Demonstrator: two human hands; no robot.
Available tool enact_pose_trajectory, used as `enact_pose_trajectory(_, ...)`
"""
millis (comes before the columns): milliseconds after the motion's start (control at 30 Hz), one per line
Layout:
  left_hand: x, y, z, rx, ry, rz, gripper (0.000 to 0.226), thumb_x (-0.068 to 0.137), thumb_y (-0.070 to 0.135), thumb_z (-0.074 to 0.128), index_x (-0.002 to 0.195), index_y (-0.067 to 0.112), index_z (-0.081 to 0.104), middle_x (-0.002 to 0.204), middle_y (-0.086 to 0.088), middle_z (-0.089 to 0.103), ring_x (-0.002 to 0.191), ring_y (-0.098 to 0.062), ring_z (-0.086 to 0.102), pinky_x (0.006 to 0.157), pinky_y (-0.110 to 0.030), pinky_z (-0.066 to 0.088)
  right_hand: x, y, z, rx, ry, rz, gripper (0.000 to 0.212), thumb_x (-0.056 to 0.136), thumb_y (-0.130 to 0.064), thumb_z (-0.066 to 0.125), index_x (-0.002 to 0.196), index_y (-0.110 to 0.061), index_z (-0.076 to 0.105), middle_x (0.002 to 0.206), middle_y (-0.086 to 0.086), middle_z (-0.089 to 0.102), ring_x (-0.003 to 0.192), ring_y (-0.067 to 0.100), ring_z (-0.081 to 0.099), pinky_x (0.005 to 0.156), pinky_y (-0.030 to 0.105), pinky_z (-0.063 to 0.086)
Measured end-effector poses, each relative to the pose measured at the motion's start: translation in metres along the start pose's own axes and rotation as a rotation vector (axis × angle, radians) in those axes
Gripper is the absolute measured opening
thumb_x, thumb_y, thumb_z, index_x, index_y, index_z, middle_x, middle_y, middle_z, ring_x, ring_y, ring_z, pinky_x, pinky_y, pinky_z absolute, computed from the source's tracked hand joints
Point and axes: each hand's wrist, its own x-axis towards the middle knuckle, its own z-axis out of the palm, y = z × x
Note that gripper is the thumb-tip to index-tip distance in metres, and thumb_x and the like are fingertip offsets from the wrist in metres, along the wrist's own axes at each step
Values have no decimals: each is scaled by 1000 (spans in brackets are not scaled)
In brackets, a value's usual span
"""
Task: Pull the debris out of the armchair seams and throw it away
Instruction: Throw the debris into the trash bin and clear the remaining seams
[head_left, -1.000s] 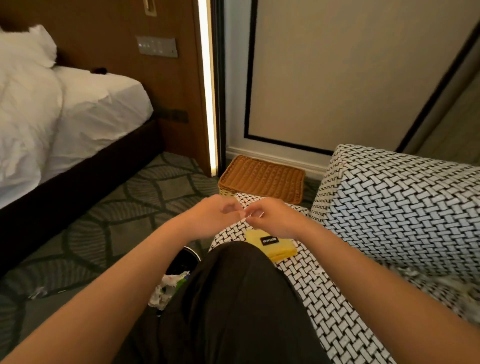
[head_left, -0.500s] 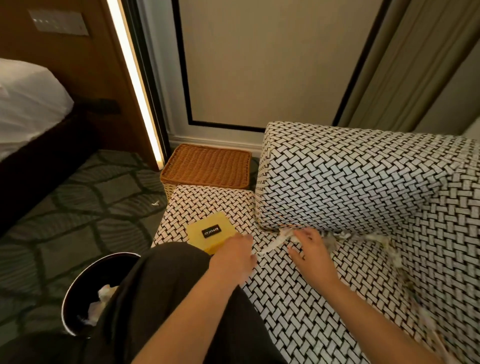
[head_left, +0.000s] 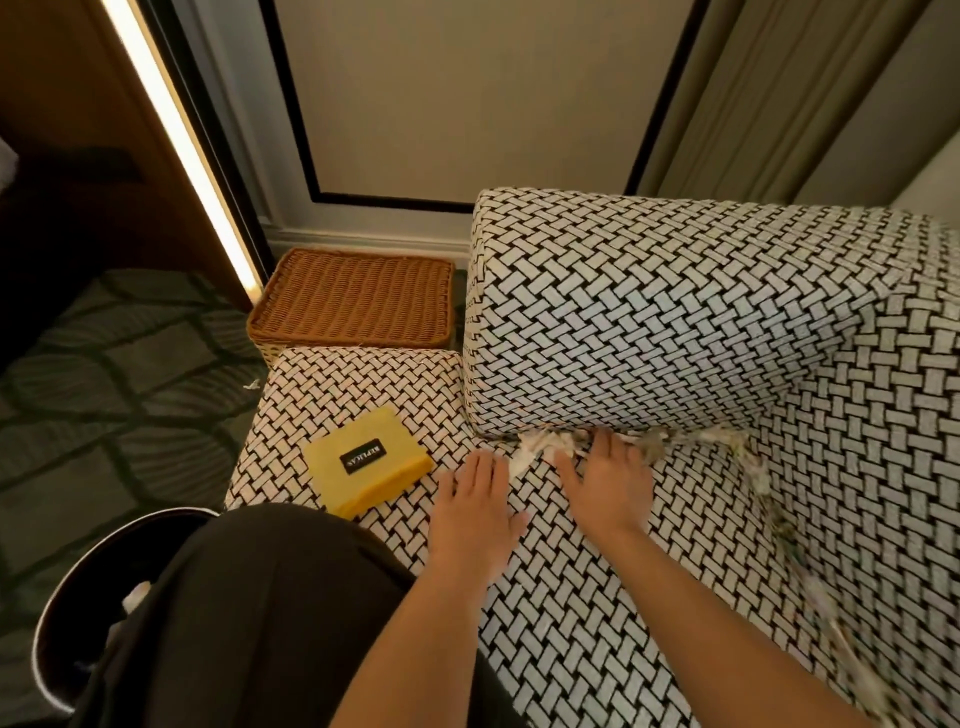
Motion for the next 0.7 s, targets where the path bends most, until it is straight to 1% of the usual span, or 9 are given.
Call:
enact_pose_trajectory(67, 11, 7, 7, -54, 17, 27, 69, 97, 51, 15, 147, 13, -12, 157, -5, -14, 143, -20, -15, 117, -41, -5, 9, -1, 2, -51, -29, -1, 71, 88, -64, 28, 129, -8, 47, 127, 10, 56, 115, 26, 50, 90, 36, 41)
enact_pose_trajectory(133, 22, 11, 13, -107, 50, 37, 69, 96, 52, 14, 148, 14, -10, 157, -3, -10, 144, -18, -12, 116, -39, -8, 16, -3, 3, -73, -52, 11, 72, 86, -67, 27, 120, -10, 53, 120, 8, 59, 112, 26, 53, 91, 37, 40)
enact_pose_trajectory(200, 31, 14, 17, -137, 109, 30, 69, 95, 52, 13, 149, 13, -4, 158, -3, -1, 145, -17, -4, 115, -37, -6, 21, -5, 5, -85, -65, 18, 72, 85, -68, 26, 114, -10, 57, 117, 8, 60, 111, 27, 52, 95, 39, 38)
enact_pose_trajectory(267, 41, 16, 18, -145, 175, 6, 70, 90, 52, 5, 148, 12, 8, 155, -4, 15, 143, -18, 11, 116, -38, 1, 23, -8, 6, -77, -63, 30, 71, 85, -68, 27, 111, -10, 58, 116, 8, 60, 111, 27, 51, 93, 38, 34)
enact_pose_trajectory(333, 51, 19, 17, -132, 245, -15, 71, 86, 49, 0, 142, 13, 25, 144, -4, 36, 135, -19, 30, 115, -39, 15, 25, -10, 7, -55, -59, 59, 69, 84, -67, 29, 111, -11, 59, 116, 8, 60, 112, 27, 50, 92, 38, 32)
enact_pose_trajectory(433, 63, 22, 16, -154, 302, -36, 72, 83, 44, 0, 124, 11, 48, 123, -5, 57, 116, -21, 49, 105, -37, 31, 29, -14, 5, -43, -63, 89, 63, 85, -63, 33, 109, -12, 60, 113, 7, 61, 108, 25, 51, 91, 37, 31)
enact_pose_trajectory(500, 70, 22, 16, -158, 318, -39, 70, 82, 42, 0, 111, 14, 57, 109, -3, 64, 104, -21, 56, 96, -34, 36, 30, -15, 5, -23, -62, 103, 56, 85, -60, 35, 105, -14, 62, 108, 6, 64, 104, 24, 52, 90, 36, 32)
enact_pose_trajectory(600, 75, 20, 15, -168, 350, -57, 66, 84, 40, 3, 93, 17, 64, 92, -1, 69, 91, -20, 61, 86, -32, 40, 27, -16, 6, 82, 5, 101, 44, 85, -52, 43, 99, -17, 65, 101, 3, 68, 99, 24, 54, 87, 35, 33)
enact_pose_trajectory(700, 75, 17, 15, -183, 357, -71, 55, 89, 39, 14, 86, 19, 66, 84, 1, 70, 84, -18, 64, 83, -30, 42, 25, -16, 5, 165, 28, 96, 36, 87, -45, 49, 106, -18, 64, 102, 3, 69, 102, 24, 52, 86, 35, 31)
